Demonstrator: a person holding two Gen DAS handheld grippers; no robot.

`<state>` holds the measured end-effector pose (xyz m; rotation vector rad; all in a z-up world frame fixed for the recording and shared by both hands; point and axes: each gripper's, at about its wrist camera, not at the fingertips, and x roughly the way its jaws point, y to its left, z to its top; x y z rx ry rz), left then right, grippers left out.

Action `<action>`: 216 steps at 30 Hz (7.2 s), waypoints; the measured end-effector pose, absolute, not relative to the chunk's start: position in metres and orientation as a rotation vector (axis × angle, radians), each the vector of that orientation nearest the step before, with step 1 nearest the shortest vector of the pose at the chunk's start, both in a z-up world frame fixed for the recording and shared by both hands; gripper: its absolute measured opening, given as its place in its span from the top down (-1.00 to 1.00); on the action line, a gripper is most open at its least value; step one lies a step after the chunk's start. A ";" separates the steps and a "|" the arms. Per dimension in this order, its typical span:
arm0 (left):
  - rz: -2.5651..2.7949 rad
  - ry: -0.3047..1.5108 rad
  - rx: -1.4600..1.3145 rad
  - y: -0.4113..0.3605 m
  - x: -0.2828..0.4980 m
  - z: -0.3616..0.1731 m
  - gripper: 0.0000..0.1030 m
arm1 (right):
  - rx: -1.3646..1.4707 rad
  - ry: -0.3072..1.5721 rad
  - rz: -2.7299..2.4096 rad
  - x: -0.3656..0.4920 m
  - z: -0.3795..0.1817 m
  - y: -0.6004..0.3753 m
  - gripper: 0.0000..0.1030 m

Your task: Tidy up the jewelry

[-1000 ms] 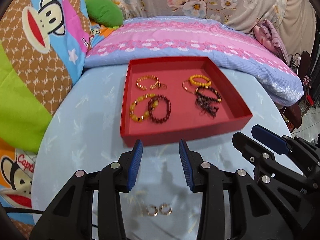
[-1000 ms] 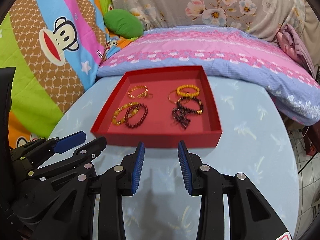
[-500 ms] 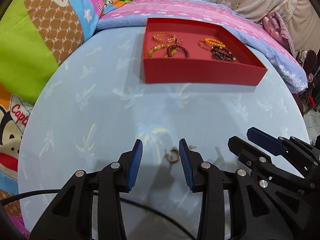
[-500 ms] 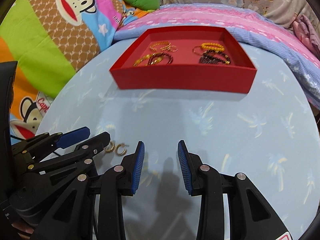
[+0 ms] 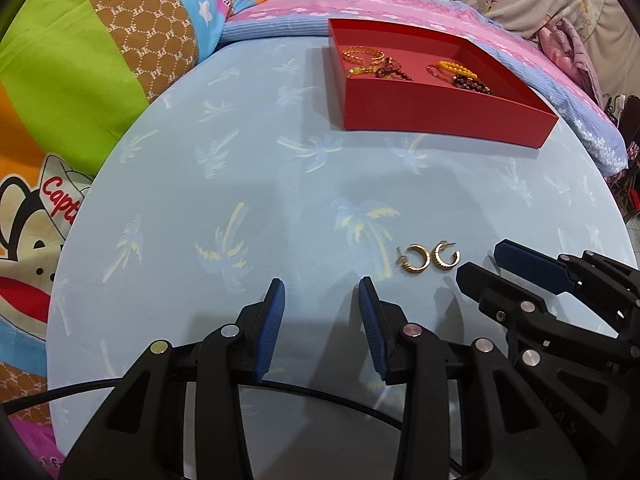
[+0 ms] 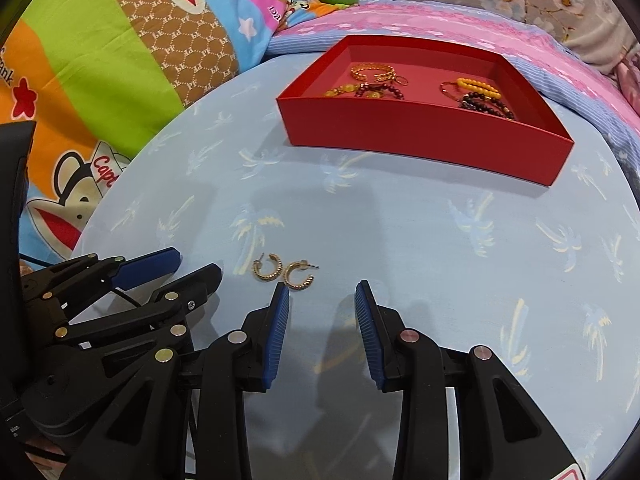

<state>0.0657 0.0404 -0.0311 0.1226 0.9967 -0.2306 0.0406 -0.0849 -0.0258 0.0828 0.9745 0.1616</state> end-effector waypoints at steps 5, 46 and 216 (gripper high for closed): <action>-0.212 0.997 0.116 0.047 0.068 -0.031 0.29 | 0.056 0.979 0.173 0.045 -0.029 -0.076 0.35; -0.359 0.970 0.172 -0.015 0.072 -0.030 0.65 | 0.108 0.939 0.046 0.042 -0.023 -0.134 0.71; -0.109 0.827 0.119 -0.046 0.164 0.040 -0.80 | 0.116 0.717 -0.182 0.100 0.053 -0.203 -0.88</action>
